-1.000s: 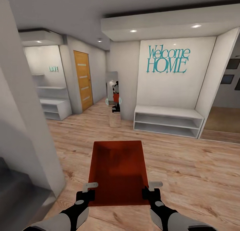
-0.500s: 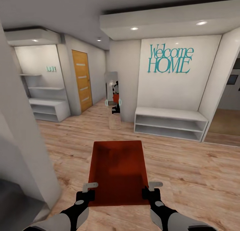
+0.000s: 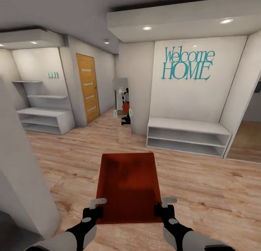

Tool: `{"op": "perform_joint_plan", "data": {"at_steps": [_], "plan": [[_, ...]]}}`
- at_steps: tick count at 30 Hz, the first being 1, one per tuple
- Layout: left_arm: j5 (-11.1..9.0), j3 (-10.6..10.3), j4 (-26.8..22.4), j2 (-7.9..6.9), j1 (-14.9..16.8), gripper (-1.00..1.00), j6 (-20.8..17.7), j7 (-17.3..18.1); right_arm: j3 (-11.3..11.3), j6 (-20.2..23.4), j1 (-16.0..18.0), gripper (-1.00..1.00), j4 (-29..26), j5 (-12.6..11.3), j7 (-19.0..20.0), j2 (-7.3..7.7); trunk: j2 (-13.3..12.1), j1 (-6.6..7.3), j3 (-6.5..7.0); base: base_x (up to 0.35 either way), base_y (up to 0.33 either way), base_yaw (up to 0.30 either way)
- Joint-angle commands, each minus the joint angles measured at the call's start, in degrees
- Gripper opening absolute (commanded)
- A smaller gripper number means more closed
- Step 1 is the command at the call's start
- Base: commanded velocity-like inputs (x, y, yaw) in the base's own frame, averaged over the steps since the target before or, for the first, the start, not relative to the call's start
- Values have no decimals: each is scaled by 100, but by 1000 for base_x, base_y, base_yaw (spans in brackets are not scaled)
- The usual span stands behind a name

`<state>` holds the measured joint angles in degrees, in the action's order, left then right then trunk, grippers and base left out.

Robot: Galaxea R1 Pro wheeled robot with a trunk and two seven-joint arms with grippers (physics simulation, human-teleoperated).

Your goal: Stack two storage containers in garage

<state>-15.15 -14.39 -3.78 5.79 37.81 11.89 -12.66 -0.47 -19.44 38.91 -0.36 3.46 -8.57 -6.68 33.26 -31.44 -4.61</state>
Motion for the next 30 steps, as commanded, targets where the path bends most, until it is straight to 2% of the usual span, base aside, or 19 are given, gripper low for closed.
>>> {"op": "perform_joint_plan", "data": {"at_steps": [1,24,30], "plan": [[-13,38,-6,2,10,-100,165,-118,12,-16,3,-100,27,-39,-13,-52,9,-5,-10,321,0,0],[-14,37,-6,2,11,-100,165,-117,19,-16,3,-100,27,-45,-13,-60,9,-5,-10,321,0,1],[-14,33,-7,6,10,-100,165,-121,18,-17,3,-100,27,-39,-13,-61,9,-5,-10,321,0,199]]}}
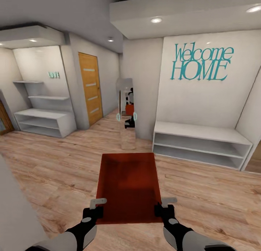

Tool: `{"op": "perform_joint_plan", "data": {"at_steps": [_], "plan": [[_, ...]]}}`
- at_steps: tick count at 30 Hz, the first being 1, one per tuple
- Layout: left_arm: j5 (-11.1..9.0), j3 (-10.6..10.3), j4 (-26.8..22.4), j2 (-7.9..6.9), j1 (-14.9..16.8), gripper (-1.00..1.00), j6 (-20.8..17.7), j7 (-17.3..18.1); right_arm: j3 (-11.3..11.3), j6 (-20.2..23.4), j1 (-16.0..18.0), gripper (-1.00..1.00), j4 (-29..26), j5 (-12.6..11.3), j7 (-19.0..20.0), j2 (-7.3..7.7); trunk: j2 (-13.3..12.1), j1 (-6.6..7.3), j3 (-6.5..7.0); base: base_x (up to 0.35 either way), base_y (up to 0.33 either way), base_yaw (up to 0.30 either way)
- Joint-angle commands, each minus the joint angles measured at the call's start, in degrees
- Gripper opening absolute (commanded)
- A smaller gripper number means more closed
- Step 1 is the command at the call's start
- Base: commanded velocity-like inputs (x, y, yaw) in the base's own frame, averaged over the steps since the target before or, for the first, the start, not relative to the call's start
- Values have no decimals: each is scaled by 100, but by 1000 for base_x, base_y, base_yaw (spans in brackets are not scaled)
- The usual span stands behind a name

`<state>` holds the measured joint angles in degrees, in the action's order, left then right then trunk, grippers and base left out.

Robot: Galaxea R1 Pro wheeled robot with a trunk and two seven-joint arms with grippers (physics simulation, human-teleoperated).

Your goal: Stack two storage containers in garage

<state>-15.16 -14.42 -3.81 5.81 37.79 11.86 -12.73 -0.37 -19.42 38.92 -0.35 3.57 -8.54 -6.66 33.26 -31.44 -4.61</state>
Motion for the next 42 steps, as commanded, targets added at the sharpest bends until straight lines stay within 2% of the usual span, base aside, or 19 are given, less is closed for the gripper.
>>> {"op": "perform_joint_plan", "data": {"at_steps": [1,34,42], "plan": [[-13,36,-5,2,14,-100,168,-115,10,-18,2,-100,26,-50,-16,-63,9,-5,-10,321,0,259],[-13,36,-6,2,12,-100,168,-107,2,-18,2,-100,25,-50,-16,-63,9,-5,23,321,0,267],[-13,36,-2,3,15,-100,168,-107,11,-26,2,-100,26,-49,-16,-55,9,-5,26,321,0,42]]}}
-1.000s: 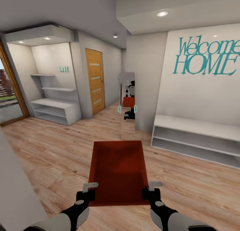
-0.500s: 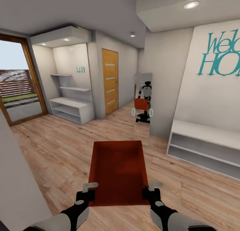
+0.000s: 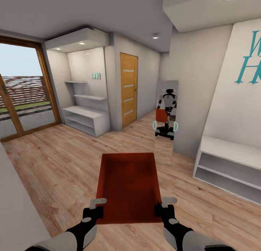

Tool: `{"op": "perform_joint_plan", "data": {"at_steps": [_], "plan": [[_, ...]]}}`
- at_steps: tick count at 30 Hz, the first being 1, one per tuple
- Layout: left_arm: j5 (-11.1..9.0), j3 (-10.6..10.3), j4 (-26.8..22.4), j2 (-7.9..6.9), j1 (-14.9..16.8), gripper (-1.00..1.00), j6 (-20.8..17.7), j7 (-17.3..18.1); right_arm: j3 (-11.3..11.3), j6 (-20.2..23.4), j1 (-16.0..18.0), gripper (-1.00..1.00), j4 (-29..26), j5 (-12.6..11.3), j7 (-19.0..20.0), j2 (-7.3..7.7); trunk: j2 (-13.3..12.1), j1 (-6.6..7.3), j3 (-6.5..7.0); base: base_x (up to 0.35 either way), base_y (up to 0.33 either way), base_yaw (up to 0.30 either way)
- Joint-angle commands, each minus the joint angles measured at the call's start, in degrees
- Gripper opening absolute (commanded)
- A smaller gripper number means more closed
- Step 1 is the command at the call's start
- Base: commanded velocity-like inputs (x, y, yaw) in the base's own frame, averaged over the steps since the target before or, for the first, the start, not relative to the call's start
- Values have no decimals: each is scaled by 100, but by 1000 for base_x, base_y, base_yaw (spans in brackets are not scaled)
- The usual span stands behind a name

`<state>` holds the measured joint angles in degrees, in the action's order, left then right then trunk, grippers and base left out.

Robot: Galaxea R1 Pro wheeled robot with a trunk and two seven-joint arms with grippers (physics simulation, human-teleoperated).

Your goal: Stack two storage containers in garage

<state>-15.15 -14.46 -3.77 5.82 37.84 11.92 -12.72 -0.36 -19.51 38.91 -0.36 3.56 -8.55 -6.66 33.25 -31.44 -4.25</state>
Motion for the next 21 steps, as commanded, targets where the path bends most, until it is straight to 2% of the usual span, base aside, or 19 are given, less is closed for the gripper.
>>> {"op": "perform_joint_plan", "data": {"at_steps": [1,21], "plan": [[-14,40,-6,3,10,-100,161,-108,9,-18,3,-100,25,-48,-15,-55,9,-5,-10,321,0,1],[-14,40,-8,0,6,-100,161,-108,10,-9,3,-100,27,-48,-13,-55,9,-5,-10,321,0,0]]}}
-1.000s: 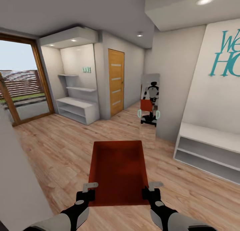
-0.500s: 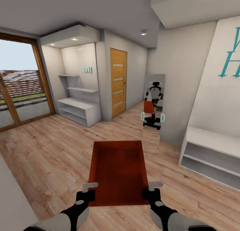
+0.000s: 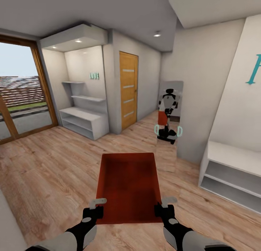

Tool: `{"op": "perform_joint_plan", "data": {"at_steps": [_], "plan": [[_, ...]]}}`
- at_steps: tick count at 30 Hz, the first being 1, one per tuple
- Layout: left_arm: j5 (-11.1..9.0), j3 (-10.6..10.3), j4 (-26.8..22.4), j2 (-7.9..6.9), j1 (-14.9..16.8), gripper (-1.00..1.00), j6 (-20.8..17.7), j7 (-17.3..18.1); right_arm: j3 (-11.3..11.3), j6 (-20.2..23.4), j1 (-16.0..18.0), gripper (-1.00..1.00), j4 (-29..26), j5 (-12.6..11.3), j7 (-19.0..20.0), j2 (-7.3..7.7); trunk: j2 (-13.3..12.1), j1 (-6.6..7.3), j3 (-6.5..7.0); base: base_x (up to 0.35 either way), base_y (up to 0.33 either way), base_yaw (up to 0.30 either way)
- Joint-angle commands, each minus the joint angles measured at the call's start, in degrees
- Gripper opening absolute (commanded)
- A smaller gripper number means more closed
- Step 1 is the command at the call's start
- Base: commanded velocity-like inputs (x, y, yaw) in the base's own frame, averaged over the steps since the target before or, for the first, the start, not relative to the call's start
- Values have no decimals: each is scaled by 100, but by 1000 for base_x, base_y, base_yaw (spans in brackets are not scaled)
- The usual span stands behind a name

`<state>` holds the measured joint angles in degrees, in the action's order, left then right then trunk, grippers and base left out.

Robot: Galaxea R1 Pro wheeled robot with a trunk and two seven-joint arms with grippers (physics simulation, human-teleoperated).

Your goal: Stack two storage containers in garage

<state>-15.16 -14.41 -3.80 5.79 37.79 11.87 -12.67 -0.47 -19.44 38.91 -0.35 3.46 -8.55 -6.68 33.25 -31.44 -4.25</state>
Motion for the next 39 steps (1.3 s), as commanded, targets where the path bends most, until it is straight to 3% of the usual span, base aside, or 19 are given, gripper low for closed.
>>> {"op": "perform_joint_plan", "data": {"at_steps": [1,24,39], "plan": [[-13,35,-3,3,13,-100,166,-113,21,-16,3,-100,26,-38,-14,-53,9,-5,-10,321,0,0],[-13,35,-6,4,11,-100,166,-113,21,-16,3,-100,26,-38,-13,-54,9,-5,-10,321,0,5],[-13,35,-6,6,11,-100,166,-113,18,-16,3,-100,26,-38,-6,-53,9,-5,-10,321,0,257]]}}
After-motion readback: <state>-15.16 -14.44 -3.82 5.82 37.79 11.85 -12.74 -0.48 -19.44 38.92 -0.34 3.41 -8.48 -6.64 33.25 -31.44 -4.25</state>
